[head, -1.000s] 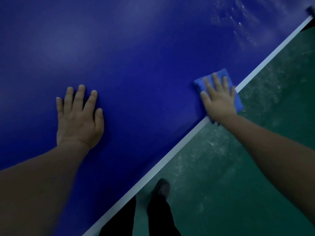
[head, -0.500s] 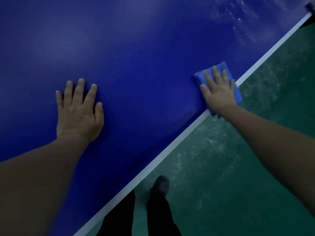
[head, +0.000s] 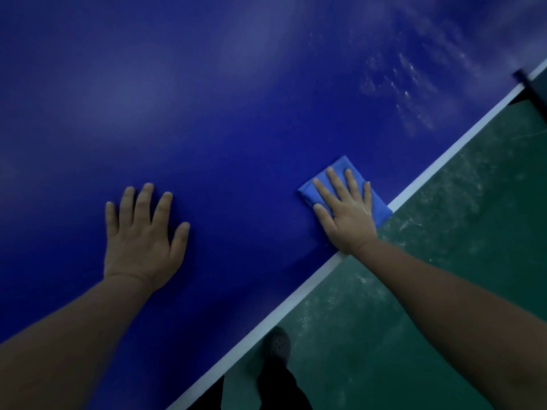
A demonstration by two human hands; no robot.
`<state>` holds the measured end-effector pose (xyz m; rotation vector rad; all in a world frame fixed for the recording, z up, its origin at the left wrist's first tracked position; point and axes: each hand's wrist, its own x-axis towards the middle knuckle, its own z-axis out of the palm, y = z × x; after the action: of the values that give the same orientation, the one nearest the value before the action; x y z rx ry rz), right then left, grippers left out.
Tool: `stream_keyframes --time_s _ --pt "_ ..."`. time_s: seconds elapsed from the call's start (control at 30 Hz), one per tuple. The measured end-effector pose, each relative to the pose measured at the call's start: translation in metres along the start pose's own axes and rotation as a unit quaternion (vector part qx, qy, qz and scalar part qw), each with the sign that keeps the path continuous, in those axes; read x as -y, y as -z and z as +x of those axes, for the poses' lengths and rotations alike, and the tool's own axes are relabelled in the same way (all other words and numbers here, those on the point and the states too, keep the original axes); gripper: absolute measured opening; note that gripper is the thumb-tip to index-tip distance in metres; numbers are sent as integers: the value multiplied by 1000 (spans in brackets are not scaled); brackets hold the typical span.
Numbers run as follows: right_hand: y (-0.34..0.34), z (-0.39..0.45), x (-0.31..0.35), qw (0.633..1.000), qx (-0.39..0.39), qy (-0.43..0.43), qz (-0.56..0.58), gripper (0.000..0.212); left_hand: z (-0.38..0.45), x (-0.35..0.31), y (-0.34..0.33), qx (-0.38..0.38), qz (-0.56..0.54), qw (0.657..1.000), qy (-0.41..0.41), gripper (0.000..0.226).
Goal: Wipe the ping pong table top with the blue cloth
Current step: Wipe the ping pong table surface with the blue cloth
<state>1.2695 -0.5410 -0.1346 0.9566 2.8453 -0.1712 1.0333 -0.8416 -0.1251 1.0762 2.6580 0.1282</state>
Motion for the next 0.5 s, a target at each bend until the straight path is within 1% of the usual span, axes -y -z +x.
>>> stream_keyframes --time_s 0.13,0.2,0.27,0.33,0.4,0.5 --pt "7 19 -18 1000 4 7 2 58 21 -31 7 -10 -26 1000 7 73" --pt "10 30 -27 999 4 44 -5 57 42 -54 7 -15 -40 999 5 73" --pt "14 46 -39 993 14 113 -11 55 69 -77 8 -24 -52 998 11 72" --pt "18 71 -54 980 23 199 -19 52 98 -99 8 -35 -61 997 23 73" --pt "22 105 -66 954 19 297 -33 50 128 -119 9 -53 -72 995 41 73" --pt "29 177 -72 900 8 433 -46 49 174 -147 11 -89 -101 986 94 69"
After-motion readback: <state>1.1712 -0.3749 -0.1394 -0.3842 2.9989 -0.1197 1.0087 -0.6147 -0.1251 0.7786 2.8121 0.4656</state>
